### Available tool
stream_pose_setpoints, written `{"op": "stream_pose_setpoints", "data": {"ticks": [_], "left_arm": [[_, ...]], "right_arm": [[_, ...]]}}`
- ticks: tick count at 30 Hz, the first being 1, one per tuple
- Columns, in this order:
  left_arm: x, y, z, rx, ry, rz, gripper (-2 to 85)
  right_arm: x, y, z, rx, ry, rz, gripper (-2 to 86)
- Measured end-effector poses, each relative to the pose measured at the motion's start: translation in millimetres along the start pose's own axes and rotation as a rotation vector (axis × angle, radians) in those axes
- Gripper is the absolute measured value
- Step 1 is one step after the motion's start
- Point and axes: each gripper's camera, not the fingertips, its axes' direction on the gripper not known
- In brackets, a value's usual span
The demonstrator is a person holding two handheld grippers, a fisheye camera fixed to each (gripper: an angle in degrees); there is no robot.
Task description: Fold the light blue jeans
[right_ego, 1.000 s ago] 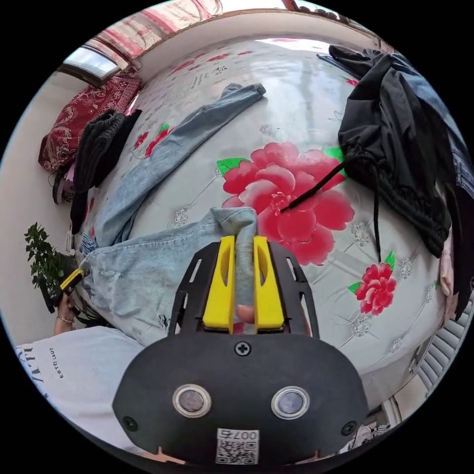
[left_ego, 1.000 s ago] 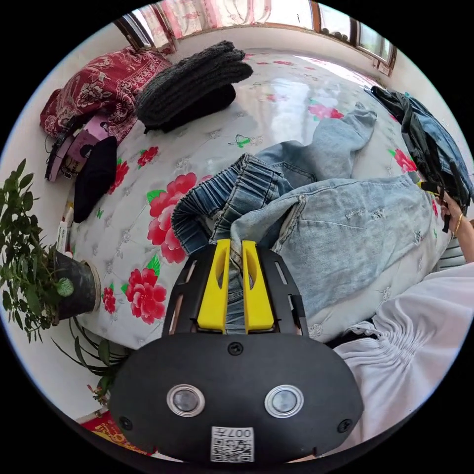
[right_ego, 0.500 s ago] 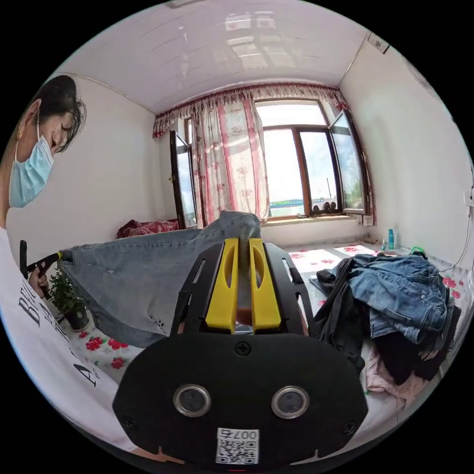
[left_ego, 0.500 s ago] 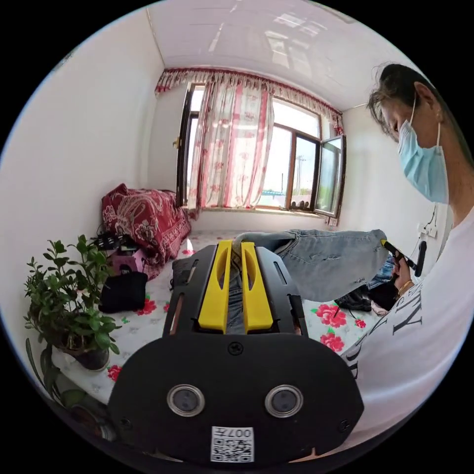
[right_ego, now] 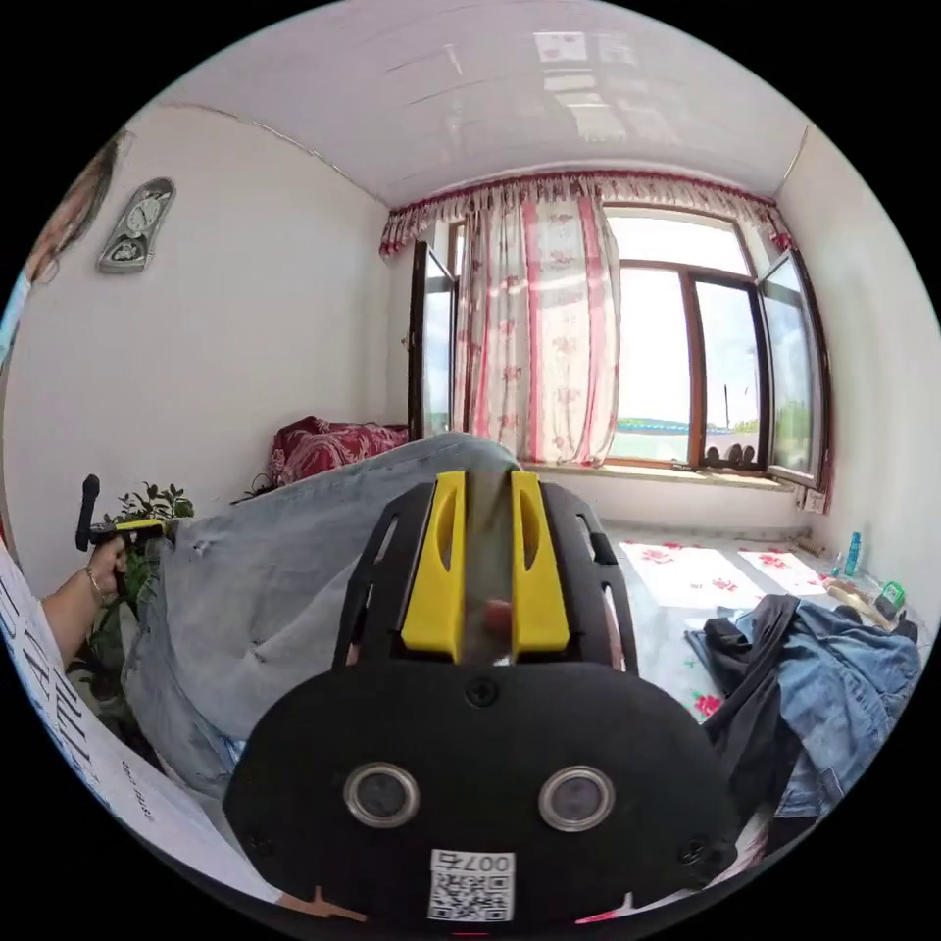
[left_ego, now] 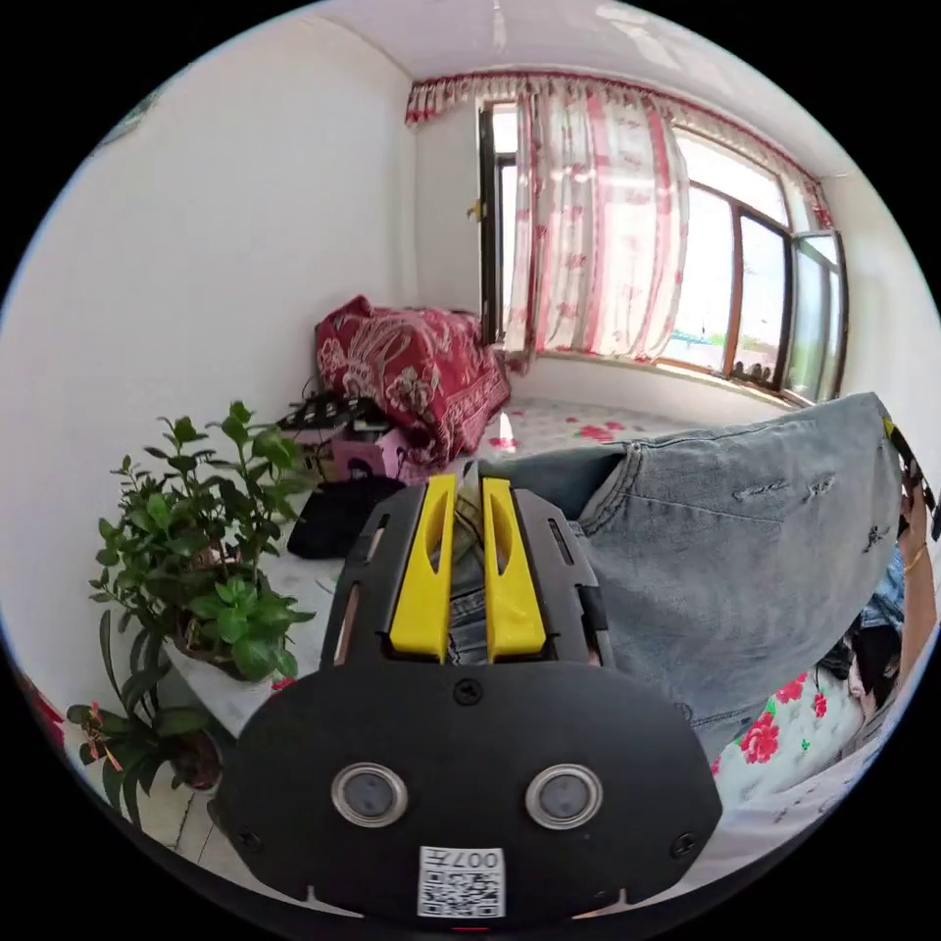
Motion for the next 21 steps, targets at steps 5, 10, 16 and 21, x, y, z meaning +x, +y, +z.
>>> {"op": "stream_pose_setpoints", "data": {"ticks": [5, 10, 16, 21], "left_arm": [[-27.3, 60.6, 91.1, -0.279, -0.006, -0.112, 6.6], [-14.3, 147.7, 123.9, -0.515, -0.052, 0.012, 6.0], [21.6, 168.9, 171.3, -0.696, -0.054, 0.095, 6.7], [58.6, 181.3, 187.6, -0.647, -0.149, 0.281, 5.6]], "right_arm": [[41.5, 102.7, 105.9, -0.439, -0.025, 0.202, 8.5], [88.4, 244.0, 141.9, -0.775, 0.012, 0.531, 9.9], [97.2, 272.3, 176.9, -0.759, 0.005, 0.685, 8.4], [80.1, 261.2, 192.1, -0.79, 0.072, 0.692, 1.5]]}}
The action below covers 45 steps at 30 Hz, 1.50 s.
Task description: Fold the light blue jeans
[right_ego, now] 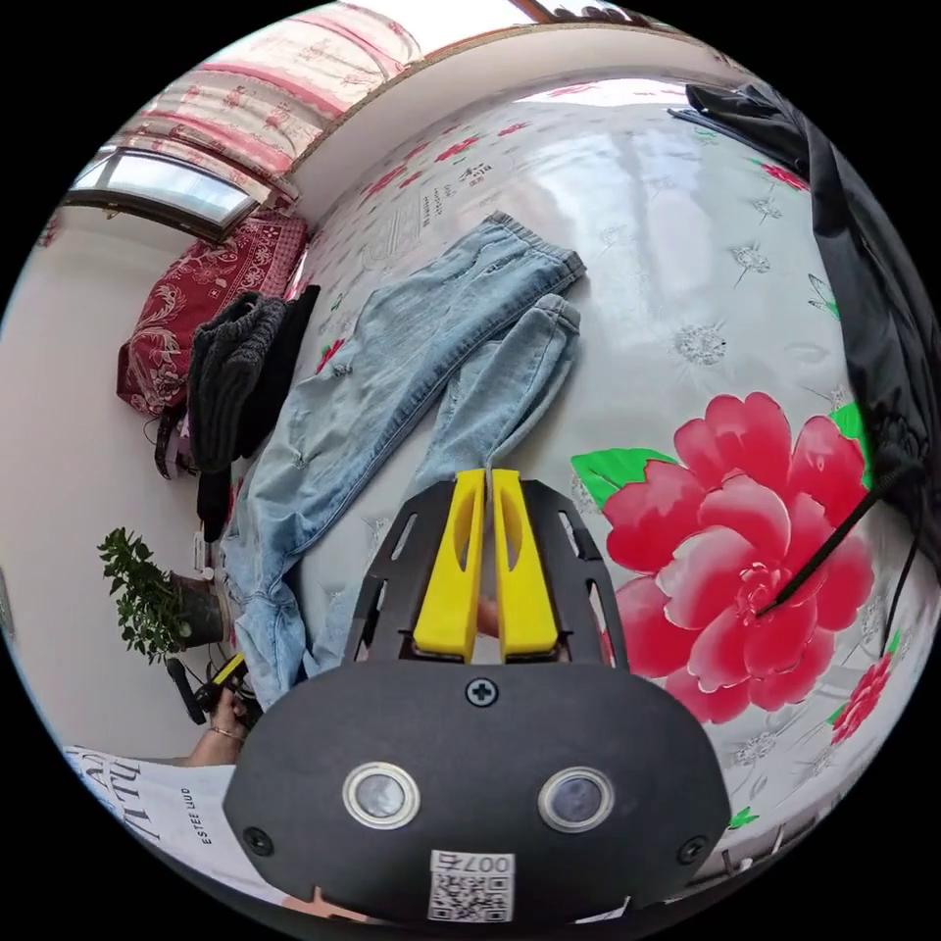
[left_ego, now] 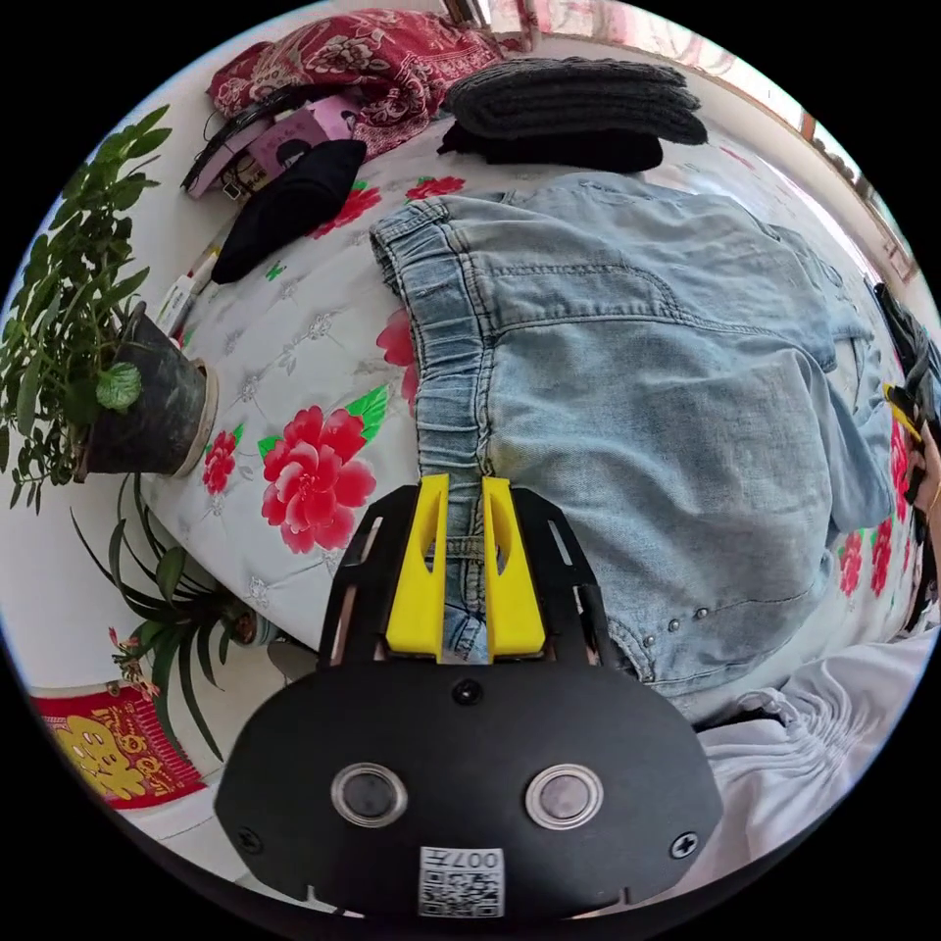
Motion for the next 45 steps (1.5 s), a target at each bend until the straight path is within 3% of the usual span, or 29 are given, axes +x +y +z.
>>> {"op": "stream_pose_setpoints", "data": {"ticks": [5, 10, 13, 17, 21, 24, 27, 31, 34, 36, 41, 45], "left_arm": [[10.0, -8.9, 0.8, 0.005, -0.088, 0.025, 5.6], [28.6, -23.9, -1.7, 0.009, -0.058, 0.006, 5.1], [48.2, -32.0, -0.8, 0.014, -0.134, 0.067, 4.6], [48.7, -43.7, 2.2, 0.007, -0.171, 0.079, 4.9], [34.8, -43.1, -3.6, -0.003, -0.165, 0.035, 5.7], [29.3, -31.4, -6.6, -0.052, -0.299, -0.053, 1.4], [28.5, -11.1, -24.6, -0.001, -0.204, -0.118, -0.4], [48.5, 4.7, -41.5, 0.043, -0.051, -0.161, -0.9], [71.2, 3.6, -35.4, 0.01, -0.062, -0.126, -0.9], [80.7, 2.1, -27.5, -0.02, -0.084, -0.119, -0.9], [97.2, -5.3, -18.9, -0.041, -0.134, -0.067, -1.0], [100.7, -17.4, -13.3, -0.054, -0.161, -0.096, -1.0]], "right_arm": [[-23.7, 54.0, -146.3, 0.434, 0.079, -0.007, 0.1], [-91.5, 117.3, -267.1, 0.648, 0.124, -0.31, 0.2], [-119.2, 78.4, -249.3, 0.455, 0.281, -0.315, 1.2], [-85.2, 11.1, -175.1, 0.145, 0.301, -0.251, 3.4], [-42.9, 23.6, -150.1, 0.168, 0.235, -0.229, 5.4], [-16.0, 53.9, -124.0, 0.073, 0.177, -0.248, 6.9], [12.6, 73.7, -93.8, -0.038, 0.261, -0.168, 7.8], [57.8, 70.7, -74.7, -0.009, 0.108, 0.072, 7.9], [73.0, 78.1, -76.6, 0.15, 0.112, 0.189, 4.4], [74.1, 77.0, -78.6, 0.17, 0.012, 0.19, 1.8], [23.8, 76.4, -140.3, 0.383, 0.003, 0.029, 0.4], [-71.2, 45.6, -194.3, 0.521, 0.175, -0.247, 1.3]]}}
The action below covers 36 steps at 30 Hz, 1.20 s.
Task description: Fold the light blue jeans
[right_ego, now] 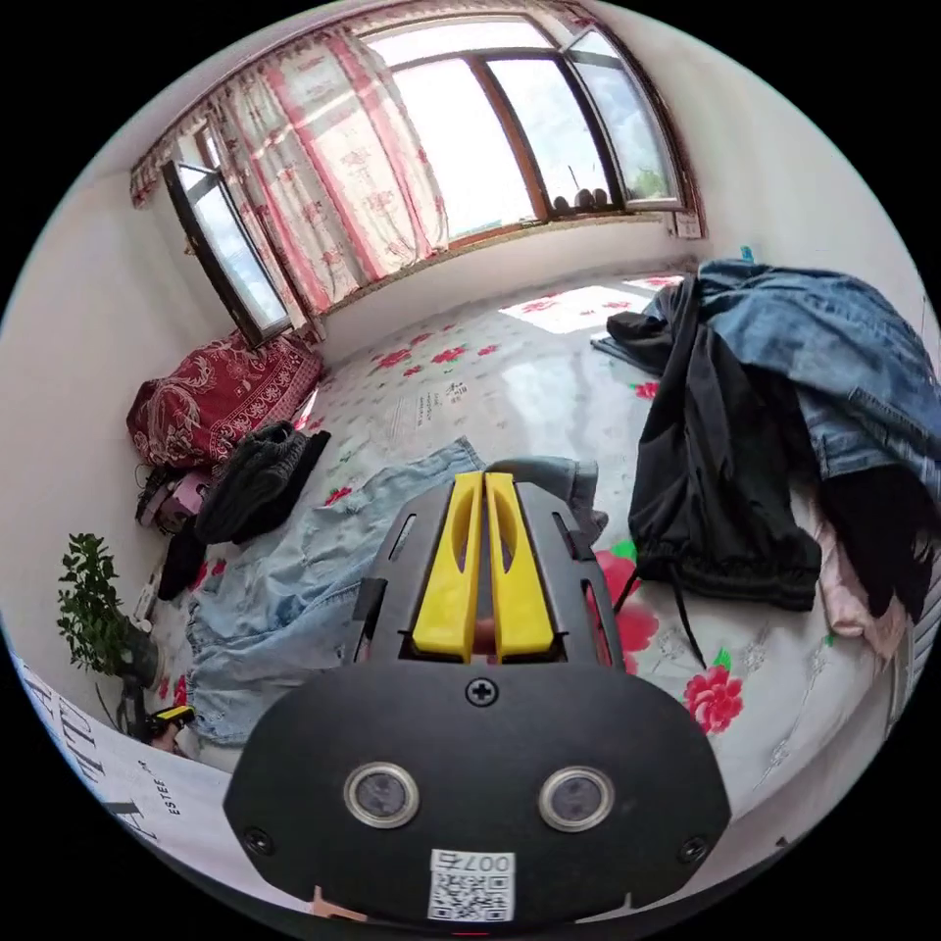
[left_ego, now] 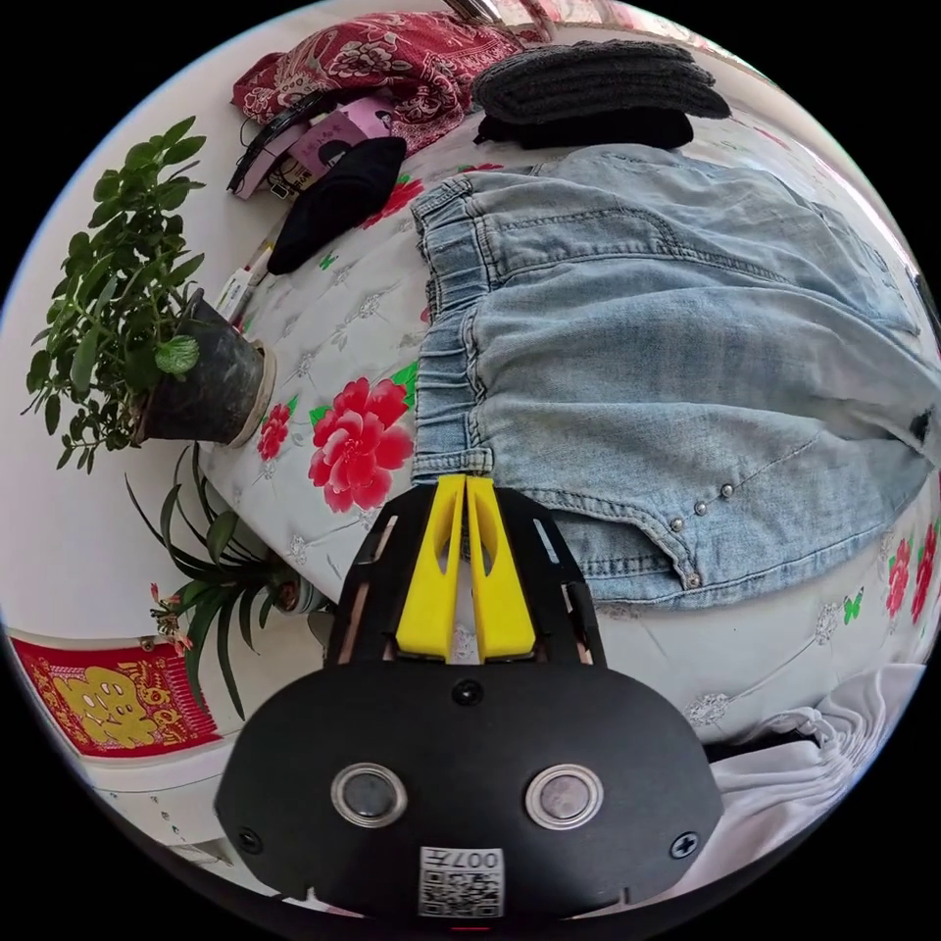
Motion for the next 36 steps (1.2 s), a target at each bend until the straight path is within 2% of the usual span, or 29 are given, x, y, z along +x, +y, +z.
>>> {"op": "stream_pose_setpoints", "data": {"ticks": [2, 6, 8, 11, 13, 15, 16, 18, 21, 23, 25, 28, 32, 36], "left_arm": [[4.4, -7.3, 2.2, 0.004, -0.041, 0.01, -1.0], [6.0, -27.2, 9.1, -0.03, -0.131, 0.026, -1.0], [-2.6, -31.9, 5.7, -0.055, -0.108, -0.017, -1.0], [-10.2, -24.2, -17.6, 0.017, -0.081, -0.06, -1.0], [2.9, -12.1, -34.7, 0.103, -0.021, 0.031, -1.0], [18.8, -7.2, -36.3, 0.107, 0.009, 0.118, -1.0], [29.8, -6.5, -30.8, 0.078, 0.018, 0.176, -1.0], [43.9, -5.7, -16.1, 0.004, -0.016, 0.248, -1.0], [63.7, 9.8, -16.6, 0.035, -0.156, 0.491, -1.0], [60.3, 21.2, -17.3, 0.015, -0.161, 0.564, -1.0], [41.9, 33.6, -21.4, -0.021, -0.085, 0.542, -1.0], [22.2, 44.9, -29.8, -0.051, -0.029, 0.487, -1.0], [-6.8, 39.3, -58.1, 0.025, 0.002, 0.371, -1.0], [-45.7, -5.5, -82.6, 0.179, 0.139, 0.165, -1.0]], "right_arm": [[-21.8, -31.6, 22.2, -0.058, 0.015, -0.076, 2.8], [-31.3, -55.9, 113.7, -0.346, 0.091, -0.134, 7.4], [-28.2, -41.9, 130.4, -0.406, 0.106, -0.142, 8.2], [-21.5, 5.6, 140.4, -0.5, 0.055, -0.171, 8.8], [-15.9, 54.1, 146.6, -0.592, 0.053, -0.197, 9.2], [-13.3, 89.0, 156.5, -0.698, 0.084, -0.228, 9.6], [-14.2, 102.8, 146.4, -0.614, 0.086, -0.247, 9.9], [-17.4, 117.0, 136.7, -0.613, 0.108, -0.306, 10.3], [-11.6, 130.0, 117.0, -0.661, 0.185, -0.323, 11.7], [4.7, 143.2, 96.5, -0.7, 0.197, -0.284, 12.6], [37.0, 166.5, 65.9, -0.757, 0.133, -0.141, 12.8], [46.6, 177.6, 36.4, -0.809, 0.204, -0.16, 11.6], [27.4, 135.4, 19.1, -0.594, 0.158, -0.217, 10.0], [-22.0, 69.5, 74.1, -0.482, 0.021, -0.312, 9.2]]}}
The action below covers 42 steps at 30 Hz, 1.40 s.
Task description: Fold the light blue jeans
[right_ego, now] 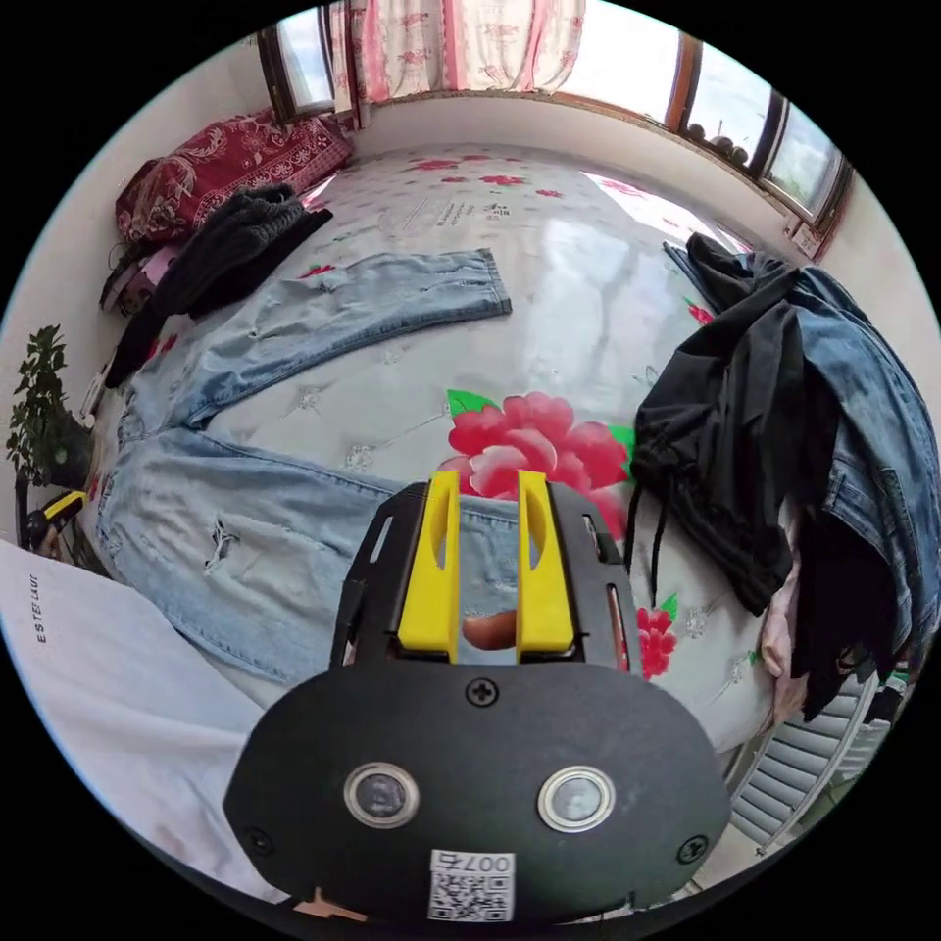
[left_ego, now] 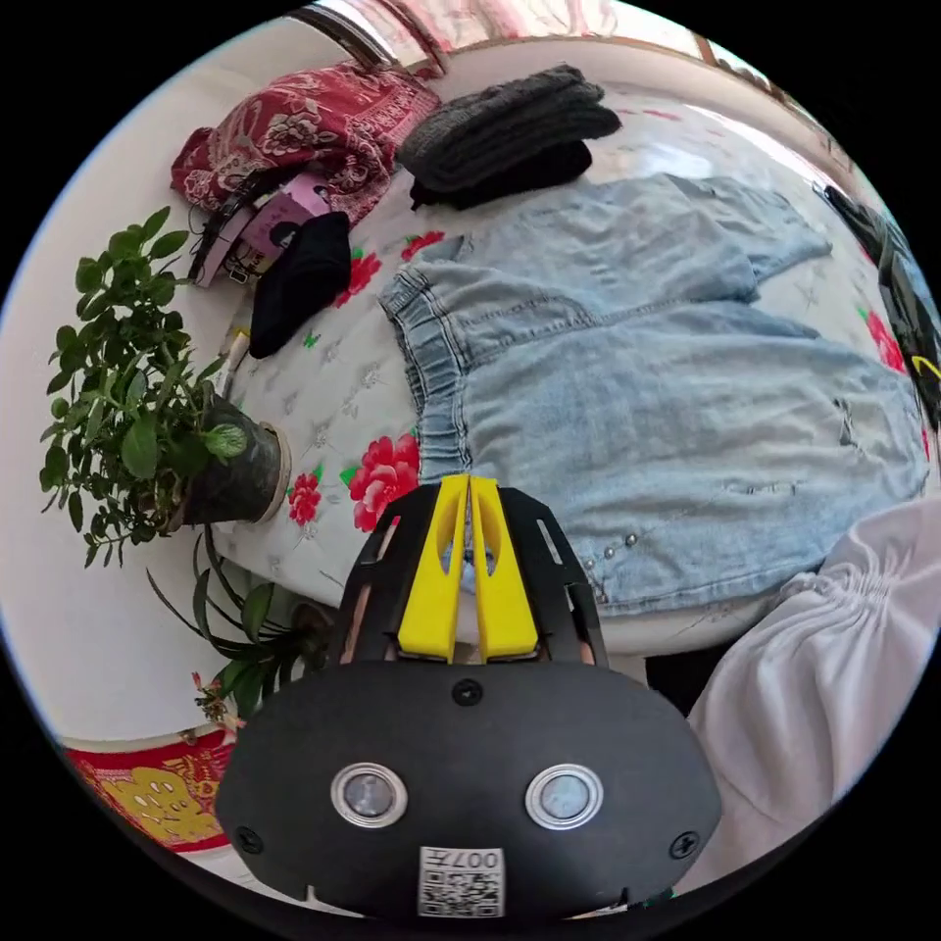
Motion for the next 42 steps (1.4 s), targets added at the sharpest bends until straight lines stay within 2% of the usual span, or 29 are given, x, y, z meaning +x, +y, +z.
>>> {"op": "stream_pose_setpoints", "data": {"ticks": [6, 12, 13, 15, 17, 20, 22, 26, 32, 34, 37, 40, 42], "left_arm": [[-15.3, -91.0, 44.8, 0.028, 0.076, -0.013, -1.0], [-22.3, -143.0, 121.1, -0.135, 0.112, -0.043, -1.0], [-26.6, -140.0, 126.2, -0.107, 0.122, -0.052, -1.0], [-32.4, -134.0, 129.2, -0.065, 0.138, -0.056, -1.0], [-34.6, -129.0, 130.4, -0.048, 0.134, -0.04, -0.9], [-55.0, -127.9, 126.2, -0.063, 0.21, -0.088, -0.7], [-79.7, -131.8, 105.3, 0.063, 0.23, -0.113, -0.1], [-104.0, -169.2, 104.7, 0.113, 0.198, -0.043, 4.7], [-121.6, -246.7, 169.5, -0.035, 0.267, 0.03, 10.0], [-115.7, -258.5, 199.5, -0.151, 0.291, 0.102, 10.9], [-124.9, -258.8, 202.6, -0.119, 0.321, 0.105, 9.3], [-129.1, -253.4, 201.8, -0.106, 0.36, 0.071, 3.2], [-132.9, -248.7, 194.9, -0.082, 0.378, 0.044, 0.9]], "right_arm": [[-55.0, -126.2, 68.8, -0.059, -0.106, -0.144, 9.6], [-65.7, -161.5, 134.0, -0.227, -0.035, -0.244, 11.3], [-59.2, -158.5, 128.4, -0.154, -0.037, -0.283, 11.9], [-45.4, -157.1, 130.4, -0.128, 0.035, -0.301, 13.1], [-16.6, -166.3, 135.9, -0.183, -0.052, -0.188, 14.0], [-0.4, -178.2, 128.4, -0.22, 0.003, -0.18, 13.6], [6.4, -188.8, 107.6, -0.121, -0.032, -0.212, 12.7], [10.9, -231.1, 99.5, -0.047, -0.114, -0.231, 12.1], [-11.6, -301.5, 162.6, -0.176, -0.011, -0.36, 11.4], [-16.7, -312.1, 188.3, -0.258, 0.035, -0.408, 10.2], [-8.7, -314.5, 189.9, -0.245, -0.087, -0.418, 6.9], [-2.2, -312.0, 185.3, -0.244, -0.097, -0.37, 3.1], [-0.7, -303.6, 168.1, -0.176, -0.087, -0.369, 1.6]]}}
